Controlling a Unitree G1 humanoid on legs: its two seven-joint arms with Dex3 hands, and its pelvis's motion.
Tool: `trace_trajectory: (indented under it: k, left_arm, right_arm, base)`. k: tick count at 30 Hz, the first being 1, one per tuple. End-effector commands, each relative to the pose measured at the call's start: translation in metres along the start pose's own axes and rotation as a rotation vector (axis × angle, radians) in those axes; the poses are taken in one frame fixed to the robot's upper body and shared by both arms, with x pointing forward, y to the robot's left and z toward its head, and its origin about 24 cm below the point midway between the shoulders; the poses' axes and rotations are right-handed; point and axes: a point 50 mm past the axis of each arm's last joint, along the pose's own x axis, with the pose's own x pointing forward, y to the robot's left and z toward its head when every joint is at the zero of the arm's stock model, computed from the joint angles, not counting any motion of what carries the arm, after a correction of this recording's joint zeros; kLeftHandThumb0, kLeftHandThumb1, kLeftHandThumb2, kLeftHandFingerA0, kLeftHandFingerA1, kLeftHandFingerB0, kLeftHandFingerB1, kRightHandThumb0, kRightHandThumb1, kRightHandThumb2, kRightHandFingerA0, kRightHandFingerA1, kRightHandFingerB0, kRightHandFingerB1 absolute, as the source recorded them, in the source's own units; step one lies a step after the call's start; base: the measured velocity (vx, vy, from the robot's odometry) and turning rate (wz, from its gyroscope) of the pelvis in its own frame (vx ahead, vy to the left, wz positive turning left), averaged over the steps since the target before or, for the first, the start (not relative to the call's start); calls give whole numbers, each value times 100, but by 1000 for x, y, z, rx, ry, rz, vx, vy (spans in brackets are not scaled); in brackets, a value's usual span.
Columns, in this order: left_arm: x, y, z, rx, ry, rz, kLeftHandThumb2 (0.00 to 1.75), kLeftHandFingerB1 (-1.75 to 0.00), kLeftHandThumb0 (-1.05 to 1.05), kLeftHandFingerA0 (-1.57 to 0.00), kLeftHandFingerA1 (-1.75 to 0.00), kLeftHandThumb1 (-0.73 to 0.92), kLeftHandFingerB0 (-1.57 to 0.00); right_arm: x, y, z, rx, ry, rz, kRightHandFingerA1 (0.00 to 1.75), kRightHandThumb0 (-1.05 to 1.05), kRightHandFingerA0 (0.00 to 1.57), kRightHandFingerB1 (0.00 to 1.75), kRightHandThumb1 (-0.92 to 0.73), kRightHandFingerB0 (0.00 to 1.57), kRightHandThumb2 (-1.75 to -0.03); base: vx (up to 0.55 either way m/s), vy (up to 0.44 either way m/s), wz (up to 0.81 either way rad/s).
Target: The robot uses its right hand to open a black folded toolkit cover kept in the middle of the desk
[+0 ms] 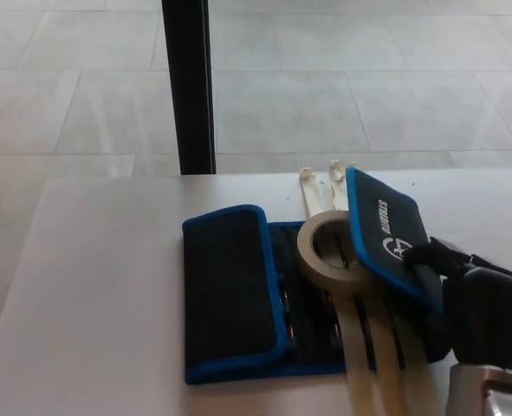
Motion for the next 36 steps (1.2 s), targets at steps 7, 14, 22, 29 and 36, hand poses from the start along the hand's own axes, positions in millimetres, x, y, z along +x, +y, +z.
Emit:
trace_trajectory:
  k: [7,14,22,29,36]
  left_arm:
    - [3,15,8,-8,-33,24,125,-139,-105,-75,-138,31,-78]
    - [3,16,9,-15,-43,24,123,-136,-105,-76,-134,31,-78]
    - [3,17,12,-22,-46,29,113,-136,-105,-75,-129,36,-72]
    - [4,18,12,-34,-47,26,122,-136,-105,-75,-132,30,-75]
    - [4,20,13,-22,-55,34,123,-136,-105,-71,-136,31,-79]
  right_arm:
    - [40,-98,-80,1330,1002,-1083,139,-33,128,81,-51,78,-94]
    - [46,-133,-101,1310,1044,-1333,125,-32,83,84,-62,77,-64]
    - [36,-173,-160,1233,1217,-1441,141,-39,47,120,-71,62,-66]
    - [3,-192,-196,1052,1324,-1424,139,-42,22,137,-81,26,-70]
    - [-11,-228,-215,901,1322,-1367,118,-32,13,118,-78,26,-93]
  base:
    - [0,0,0]
    - [0,0,0]
    - [0,0,0]
    - [0,0,0]
    - [0,0,0]
